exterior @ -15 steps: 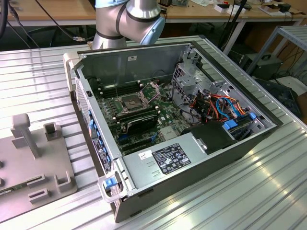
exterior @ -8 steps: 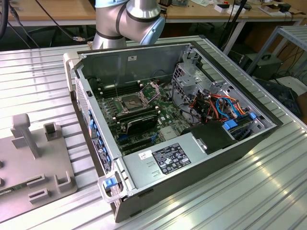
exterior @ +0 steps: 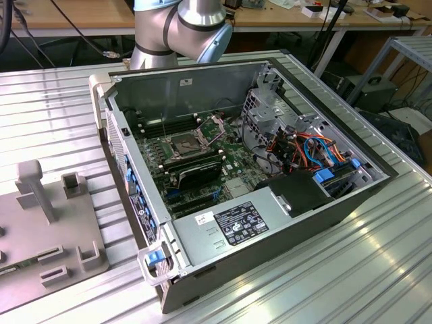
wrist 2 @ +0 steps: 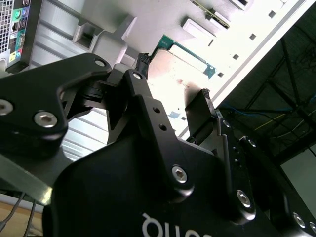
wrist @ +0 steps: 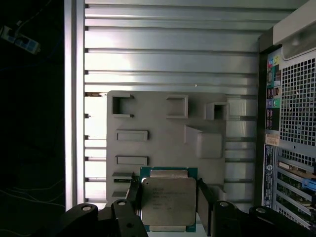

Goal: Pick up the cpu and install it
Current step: 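Pick up the cpu and move it towards the insertion slot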

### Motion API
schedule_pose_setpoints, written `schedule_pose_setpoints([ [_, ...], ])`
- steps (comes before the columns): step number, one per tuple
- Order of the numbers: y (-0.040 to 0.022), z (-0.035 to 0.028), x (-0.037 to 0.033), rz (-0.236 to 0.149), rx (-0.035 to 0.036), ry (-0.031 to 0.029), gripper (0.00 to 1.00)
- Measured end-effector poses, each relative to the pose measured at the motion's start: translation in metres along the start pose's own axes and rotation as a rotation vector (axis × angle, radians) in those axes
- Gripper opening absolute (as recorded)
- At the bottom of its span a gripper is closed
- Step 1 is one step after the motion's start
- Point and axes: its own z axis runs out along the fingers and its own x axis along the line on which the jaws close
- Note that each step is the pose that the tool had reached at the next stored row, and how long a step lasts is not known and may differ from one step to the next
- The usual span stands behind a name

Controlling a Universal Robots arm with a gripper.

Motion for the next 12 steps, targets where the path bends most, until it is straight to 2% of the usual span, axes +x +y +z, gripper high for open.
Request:
schedule_pose_setpoints([
  [12,-0.0001,0.0002,-0.0095,0.000,-0.0001,-0.0002,0.55],
])
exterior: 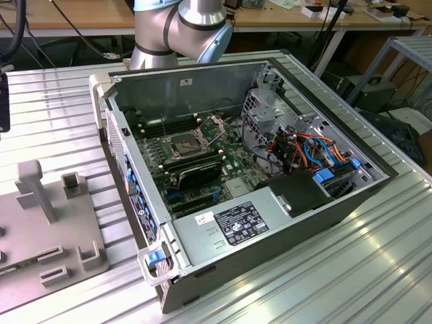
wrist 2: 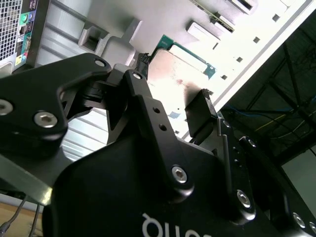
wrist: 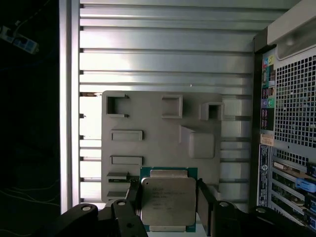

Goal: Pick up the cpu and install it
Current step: 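Pick up the cpu and move it towards the insertion slot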

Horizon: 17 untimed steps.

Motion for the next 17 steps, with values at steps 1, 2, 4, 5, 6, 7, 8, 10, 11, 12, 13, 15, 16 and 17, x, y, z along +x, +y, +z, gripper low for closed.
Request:
schedule_pose_setpoints([
  [1,0.0000,0.0000,-0.0010,0.000,0.0000,0.0000,0.55],
  [2,0.0000,0.0000,-0.0017,0.000,0.0000,-0.0001,0.55],
  [4,0.0000,0.0000,-0.0034,0.000,0.0000,0.0000,0.55],
  [5,-0.0001,0.0001,-0.0043,0.000,0.0000,0.0000,0.55],
  [6,-0.0001,0.0001,-0.0052,0.000,0.0000,0.0000,0.55],
  [7,-0.0001,0.0000,-0.0062,0.000,0.0001,0.0000,0.55],
  [8,-0.0001,0.0001,-0.0074,0.000,0.0000,0.0000,0.55],
  [10,-0.0001,0.0001,-0.0089,0.000,0.0000,0.0000,0.55],
  [11,-0.0001,0.0001,-0.0095,0.000,0.0000,0.0000,0.55],
  [12,-0.0001,0.0001,-0.0103,0.000,0.0000,0.0000,0.55],
  [13,-0.0001,0.0001,-0.0110,0.000,0.0000,-0.0001,0.55],
  [15,-0.0001,0.0001,-0.0124,0.000,0.0000,0.0000,0.55],
  [16,-0.0001,0.0001,-0.0134,0.000,0.0001,0.0001,0.55],
  [17,-0.0002,0.0001,-0.0141,0.000,0.0000,-0.0001,0.55],
])
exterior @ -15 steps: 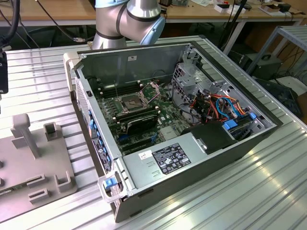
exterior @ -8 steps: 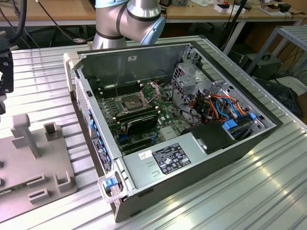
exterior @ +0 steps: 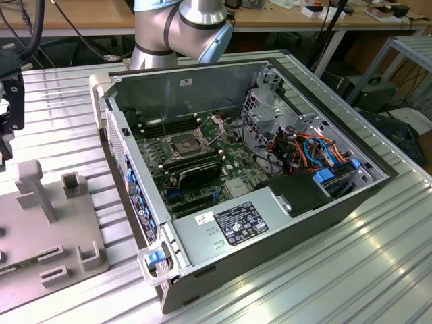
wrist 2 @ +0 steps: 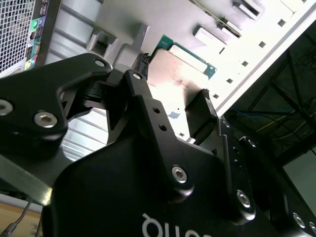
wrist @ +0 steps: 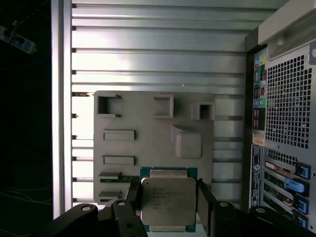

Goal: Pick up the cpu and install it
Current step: 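Pick up the cpu and move it towards the insertion slot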

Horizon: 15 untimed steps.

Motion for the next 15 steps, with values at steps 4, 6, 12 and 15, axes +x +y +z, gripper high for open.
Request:
schedule_pose_setpoints([
  [4,0.0000,0.0000,-0.0042,0.000,0.0000,0.0000,0.55],
  [6,0.0000,0.0000,-0.0060,0.000,0.0001,0.0001,0.55],
  [12,-0.0001,0.0001,-0.0100,0.000,0.0000,0.0001,0.55],
  [15,-0.0001,0.0001,-0.0127,0.000,0.0000,0.0001,0.55],
])
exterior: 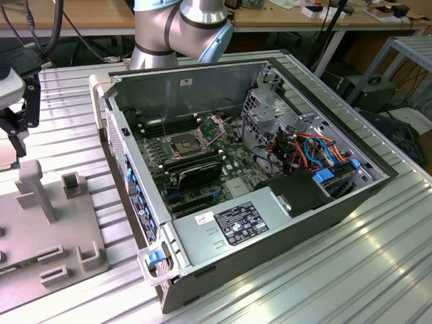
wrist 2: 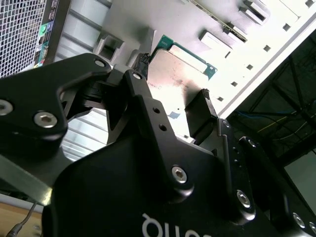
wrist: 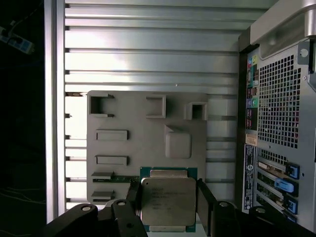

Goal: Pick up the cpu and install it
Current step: 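Pick up the cpu and move it towards the insertion slot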

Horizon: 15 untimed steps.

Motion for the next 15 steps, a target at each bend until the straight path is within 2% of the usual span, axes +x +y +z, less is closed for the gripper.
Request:
schedule_pose_setpoints([
  [10,-0.0001,0.0001,-0.0090,0.000,0.0000,0.0000,0.55],
  [15,-0.0001,0.0001,-0.0105,0.000,0.0000,0.0001,0.55],
])
